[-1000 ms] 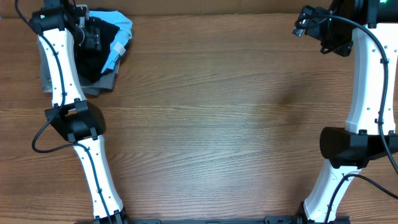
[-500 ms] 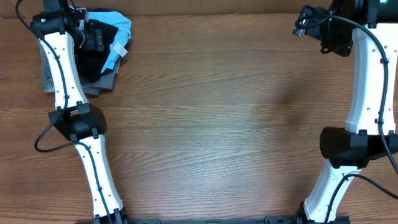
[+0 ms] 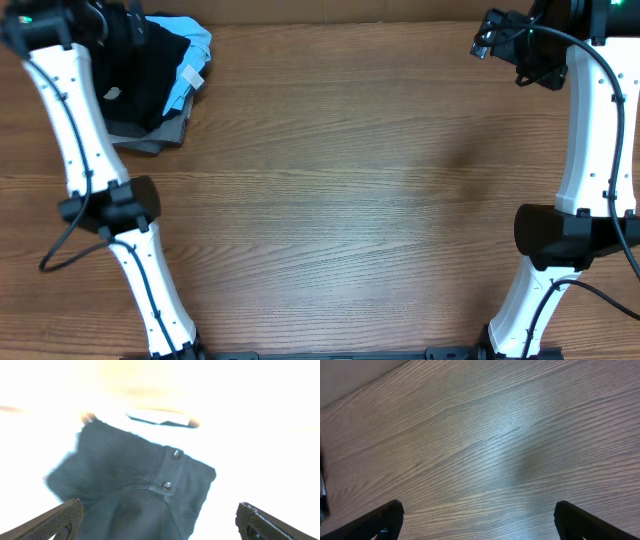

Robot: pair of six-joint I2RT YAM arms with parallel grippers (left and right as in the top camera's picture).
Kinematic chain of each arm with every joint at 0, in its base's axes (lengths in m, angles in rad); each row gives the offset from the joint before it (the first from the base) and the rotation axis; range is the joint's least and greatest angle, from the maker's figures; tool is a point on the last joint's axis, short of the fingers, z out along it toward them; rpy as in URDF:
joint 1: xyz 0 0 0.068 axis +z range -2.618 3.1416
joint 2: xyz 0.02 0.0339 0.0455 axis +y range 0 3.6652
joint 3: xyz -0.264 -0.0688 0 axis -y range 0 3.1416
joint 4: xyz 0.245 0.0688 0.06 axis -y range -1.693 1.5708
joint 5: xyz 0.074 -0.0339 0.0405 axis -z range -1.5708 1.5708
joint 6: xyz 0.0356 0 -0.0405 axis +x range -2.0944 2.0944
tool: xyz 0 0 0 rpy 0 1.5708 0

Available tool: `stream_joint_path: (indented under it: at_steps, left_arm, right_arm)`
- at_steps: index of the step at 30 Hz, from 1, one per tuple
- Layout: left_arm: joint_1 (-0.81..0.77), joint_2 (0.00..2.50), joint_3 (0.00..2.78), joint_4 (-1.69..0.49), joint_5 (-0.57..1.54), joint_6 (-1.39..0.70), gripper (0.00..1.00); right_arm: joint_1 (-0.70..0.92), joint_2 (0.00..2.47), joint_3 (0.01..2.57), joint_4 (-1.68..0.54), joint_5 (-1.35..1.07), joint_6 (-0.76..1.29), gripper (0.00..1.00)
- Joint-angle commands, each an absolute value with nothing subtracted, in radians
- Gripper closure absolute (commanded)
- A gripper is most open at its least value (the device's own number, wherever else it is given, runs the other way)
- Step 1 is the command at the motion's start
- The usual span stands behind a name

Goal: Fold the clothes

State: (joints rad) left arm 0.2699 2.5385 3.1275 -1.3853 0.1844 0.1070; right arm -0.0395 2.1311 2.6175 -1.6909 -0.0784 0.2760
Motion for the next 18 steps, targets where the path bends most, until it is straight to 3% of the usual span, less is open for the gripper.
stream_joint_path:
  at_steps: [1,18]
  left_arm:
    - [0.266,2.415,3.143,-1.382,0.204,0.101,0.00]
    - [0.268,2.257,3.139,-1.414,0.203,0.101,0.00]
  right_arm:
    - [-0.041,2.107,2.638,-1.687,-0.093,0.251,0.00]
    - [-0.041,1.624,2.757,-1.694,-0.185,0.209,0.00]
